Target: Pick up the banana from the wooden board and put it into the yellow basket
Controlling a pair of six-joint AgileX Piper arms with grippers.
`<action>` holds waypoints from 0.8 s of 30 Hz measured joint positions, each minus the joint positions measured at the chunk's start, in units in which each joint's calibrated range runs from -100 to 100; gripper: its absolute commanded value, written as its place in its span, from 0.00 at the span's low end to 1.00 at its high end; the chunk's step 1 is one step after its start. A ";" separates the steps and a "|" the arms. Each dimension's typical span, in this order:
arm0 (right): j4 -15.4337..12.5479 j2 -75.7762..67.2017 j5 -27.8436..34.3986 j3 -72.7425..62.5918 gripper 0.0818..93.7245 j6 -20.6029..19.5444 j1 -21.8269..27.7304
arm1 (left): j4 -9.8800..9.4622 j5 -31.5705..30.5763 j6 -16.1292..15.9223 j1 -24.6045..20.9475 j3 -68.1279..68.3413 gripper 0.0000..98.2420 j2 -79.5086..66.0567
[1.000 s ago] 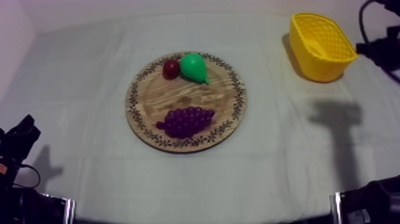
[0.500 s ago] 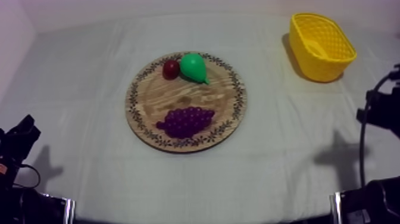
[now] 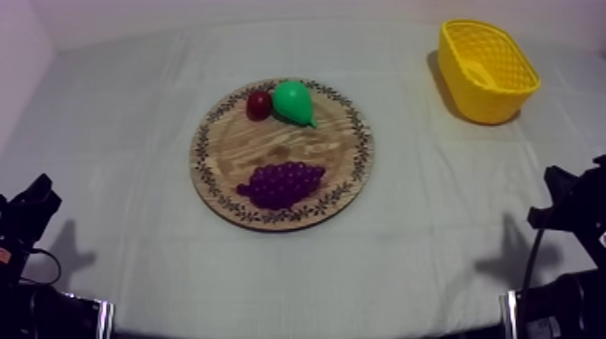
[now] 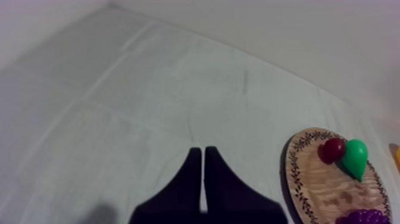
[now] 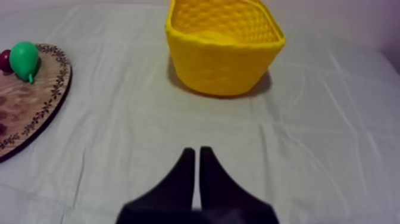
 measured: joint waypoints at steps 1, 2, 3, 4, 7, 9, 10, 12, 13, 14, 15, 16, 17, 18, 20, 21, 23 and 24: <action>0.00 -0.60 0.42 -0.01 0.01 0.23 0.00 | 0.00 0.00 0.00 0.00 0.00 0.00 0.00; 0.00 -0.87 0.56 0.02 0.01 0.39 0.00 | 0.00 0.00 0.00 0.00 0.00 0.00 0.00; 0.00 -1.08 0.66 0.02 0.01 0.67 0.00 | 0.00 0.00 0.00 0.00 0.00 0.00 0.00; 0.00 -1.17 0.74 0.02 0.01 1.07 -0.04 | 0.00 0.00 0.00 0.00 0.00 0.00 0.00; 0.00 -1.18 0.88 0.02 0.01 2.16 -0.04 | 0.00 0.00 0.00 0.00 0.00 0.00 0.00; 0.00 -1.18 0.95 0.02 0.01 2.72 -0.04 | 0.00 0.00 0.00 0.00 0.00 0.00 0.00; 0.00 -1.18 0.95 0.02 0.01 2.78 -0.04 | 0.00 0.00 0.00 0.00 0.00 0.00 0.00; 0.00 -1.18 0.95 0.02 0.01 2.81 -0.04 | 0.00 0.00 0.00 0.00 0.00 0.00 0.00; 0.00 -1.18 0.95 0.02 0.01 2.81 -0.04 | 0.00 0.00 0.00 0.00 0.00 0.00 0.00; 0.00 -1.18 0.95 0.02 0.01 2.81 -0.04 | 0.00 0.00 0.00 0.00 0.00 0.00 0.00; 0.00 -1.18 0.95 0.02 0.01 2.82 -0.04 | 0.00 0.00 0.00 0.00 0.00 0.00 0.00; 0.00 -1.18 0.95 0.02 0.01 2.82 -0.04 | 0.00 0.00 0.00 0.00 0.00 0.00 0.00; 0.00 -1.18 0.95 0.02 0.01 2.85 -0.04 | 0.00 0.00 0.00 0.00 0.00 0.00 0.00; 0.00 -1.18 0.95 0.02 0.01 2.90 -0.04 | 0.00 0.00 0.00 0.00 0.00 0.00 0.00; 0.00 -1.18 0.95 0.02 0.01 2.89 -0.04 | 0.00 0.00 0.00 0.00 0.00 0.00 0.00; 0.00 -1.18 0.95 0.02 0.01 2.89 -0.04 | 0.00 0.00 0.00 0.00 0.00 0.00 0.00; 0.00 -1.18 0.95 0.02 0.01 2.89 -0.04 | 0.00 0.00 0.00 0.00 0.00 0.00 0.00; 0.00 -1.18 0.95 0.02 0.01 2.89 -0.04 | 0.00 0.00 0.00 0.00 0.00 0.00 0.00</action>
